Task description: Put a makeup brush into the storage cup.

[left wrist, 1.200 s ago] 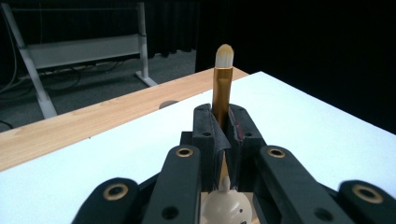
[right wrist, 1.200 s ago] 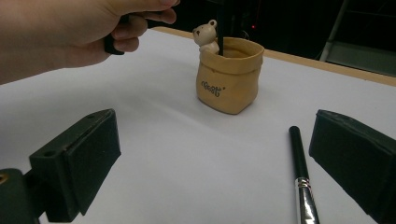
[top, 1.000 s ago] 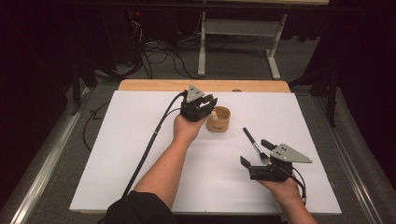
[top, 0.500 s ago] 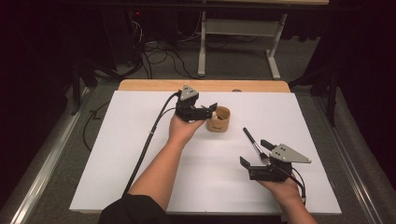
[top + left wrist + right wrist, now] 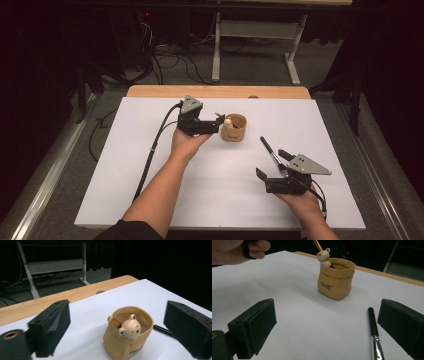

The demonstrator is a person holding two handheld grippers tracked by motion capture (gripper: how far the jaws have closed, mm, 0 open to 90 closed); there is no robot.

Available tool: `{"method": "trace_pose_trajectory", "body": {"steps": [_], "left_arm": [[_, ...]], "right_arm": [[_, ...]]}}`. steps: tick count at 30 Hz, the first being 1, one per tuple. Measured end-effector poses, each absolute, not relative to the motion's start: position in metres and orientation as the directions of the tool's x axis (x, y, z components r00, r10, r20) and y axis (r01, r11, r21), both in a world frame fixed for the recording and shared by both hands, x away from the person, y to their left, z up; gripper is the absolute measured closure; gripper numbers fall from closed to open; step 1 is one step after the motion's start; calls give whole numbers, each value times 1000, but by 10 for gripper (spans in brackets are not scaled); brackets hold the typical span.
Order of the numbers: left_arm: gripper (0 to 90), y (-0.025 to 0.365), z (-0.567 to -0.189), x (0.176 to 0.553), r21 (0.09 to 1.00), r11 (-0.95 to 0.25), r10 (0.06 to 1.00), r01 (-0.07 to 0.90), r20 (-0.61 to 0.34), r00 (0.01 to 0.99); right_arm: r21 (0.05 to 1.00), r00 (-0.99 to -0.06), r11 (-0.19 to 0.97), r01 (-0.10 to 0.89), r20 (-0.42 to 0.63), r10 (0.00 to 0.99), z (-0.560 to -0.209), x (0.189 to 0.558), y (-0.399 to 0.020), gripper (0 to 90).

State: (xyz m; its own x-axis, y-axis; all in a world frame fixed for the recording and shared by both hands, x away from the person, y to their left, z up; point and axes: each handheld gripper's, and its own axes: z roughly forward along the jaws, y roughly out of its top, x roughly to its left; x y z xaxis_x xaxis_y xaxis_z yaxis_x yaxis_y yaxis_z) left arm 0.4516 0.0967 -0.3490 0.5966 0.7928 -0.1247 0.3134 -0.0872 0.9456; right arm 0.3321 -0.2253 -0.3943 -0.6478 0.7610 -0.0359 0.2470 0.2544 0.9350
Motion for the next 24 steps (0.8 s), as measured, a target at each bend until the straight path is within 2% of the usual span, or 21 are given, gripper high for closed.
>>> {"method": "trace_pose_trajectory", "body": {"steps": [2,24], "left_arm": [[0,101,-350,448,944,-87,795,319,-127,594],[0,156,-373,393,940,-78,820,333,-129,558]], "right_arm": [[933,-648,260,247,-41,761,-395,332,-225,35],[931,-647,270,246,-50,761,-396,332,-223,35]]}}
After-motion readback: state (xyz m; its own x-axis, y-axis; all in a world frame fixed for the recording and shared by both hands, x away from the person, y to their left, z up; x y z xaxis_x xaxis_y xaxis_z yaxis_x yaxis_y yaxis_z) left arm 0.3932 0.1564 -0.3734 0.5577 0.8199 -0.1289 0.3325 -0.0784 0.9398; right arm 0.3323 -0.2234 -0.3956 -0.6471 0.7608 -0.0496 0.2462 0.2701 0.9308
